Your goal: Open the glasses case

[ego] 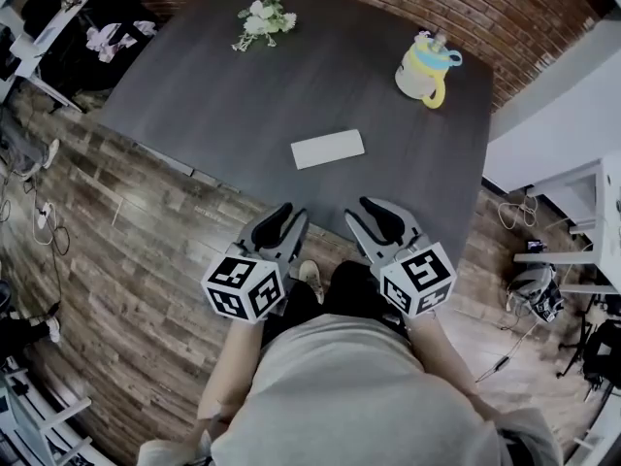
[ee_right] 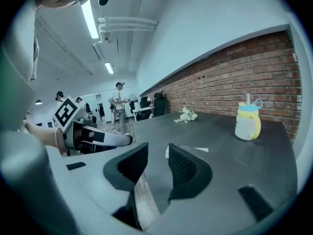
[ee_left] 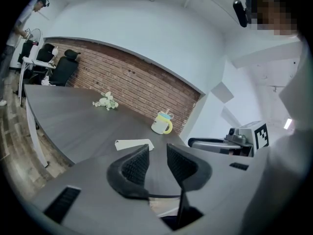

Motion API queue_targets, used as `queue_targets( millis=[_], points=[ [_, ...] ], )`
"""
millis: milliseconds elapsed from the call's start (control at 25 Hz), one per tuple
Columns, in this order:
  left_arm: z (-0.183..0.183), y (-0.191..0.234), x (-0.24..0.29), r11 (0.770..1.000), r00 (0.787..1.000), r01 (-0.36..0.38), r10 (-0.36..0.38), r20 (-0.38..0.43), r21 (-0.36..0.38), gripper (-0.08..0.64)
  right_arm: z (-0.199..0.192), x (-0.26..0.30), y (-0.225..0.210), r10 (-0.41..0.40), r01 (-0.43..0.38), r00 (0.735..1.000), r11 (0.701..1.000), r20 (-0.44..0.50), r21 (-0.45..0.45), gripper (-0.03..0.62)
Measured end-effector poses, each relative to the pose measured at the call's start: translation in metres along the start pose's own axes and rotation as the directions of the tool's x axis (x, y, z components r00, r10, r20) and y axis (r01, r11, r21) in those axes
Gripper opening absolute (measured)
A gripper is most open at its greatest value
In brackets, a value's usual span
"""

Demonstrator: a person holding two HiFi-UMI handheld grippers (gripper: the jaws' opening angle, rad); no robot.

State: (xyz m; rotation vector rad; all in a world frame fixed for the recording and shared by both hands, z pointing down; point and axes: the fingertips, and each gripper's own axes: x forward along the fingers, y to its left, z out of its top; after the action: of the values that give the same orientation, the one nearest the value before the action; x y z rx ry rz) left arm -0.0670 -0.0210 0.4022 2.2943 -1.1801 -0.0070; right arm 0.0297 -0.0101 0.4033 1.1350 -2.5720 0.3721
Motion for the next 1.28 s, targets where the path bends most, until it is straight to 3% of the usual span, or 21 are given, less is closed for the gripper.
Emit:
queue_targets(
  millis=[240, 600, 720, 880, 1080, 1280],
  points=[
    [-0.006, 0.004, 0.024, 1.0, 1.0, 0.0, 0.0, -0.024, -0.022, 0.126, -0.008, 0.007, -0.025, -0.012, 0.011, 0.998, 1.0, -0.065, -0.023, 0.129],
    [-0.004, 0.029, 0.041, 0.993, 0.995, -0.101, 0.1, -0.021, -0.064, 0.089, -0.01, 0.036, -0.061, 0.025, -0.053, 0.981, 0.989, -0.192, -0.14, 0.124],
    [-0.006, 0.042, 0.044, 0.985, 0.988, -0.156, 0.155, -0.023, -0.069, 0.074, -0.011, 0.047, -0.077, 0.003, -0.065, 0.969, 0.967, -0.247, -0.247, 0.124],
    [-0.01, 0.051, 0.047, 0.981, 0.985, -0.174, 0.171, -0.037, -0.088, 0.054, -0.008, 0.066, -0.097, -0.02, -0.086, 0.959, 0.931, -0.284, -0.355, 0.129],
    [-0.017, 0.063, 0.052, 0.975, 0.979, -0.2, 0.195, -0.063, -0.091, 0.046, -0.022, 0.09, -0.106, 0.014, -0.167, 0.938, 0.895, -0.346, -0.414, 0.129],
    [-0.02, 0.075, 0.057, 0.969, 0.973, -0.227, 0.219, -0.078, -0.102, 0.046, -0.045, 0.11, -0.112, 0.015, -0.243, 0.909, 0.829, -0.415, -0.503, 0.148]
  ],
)
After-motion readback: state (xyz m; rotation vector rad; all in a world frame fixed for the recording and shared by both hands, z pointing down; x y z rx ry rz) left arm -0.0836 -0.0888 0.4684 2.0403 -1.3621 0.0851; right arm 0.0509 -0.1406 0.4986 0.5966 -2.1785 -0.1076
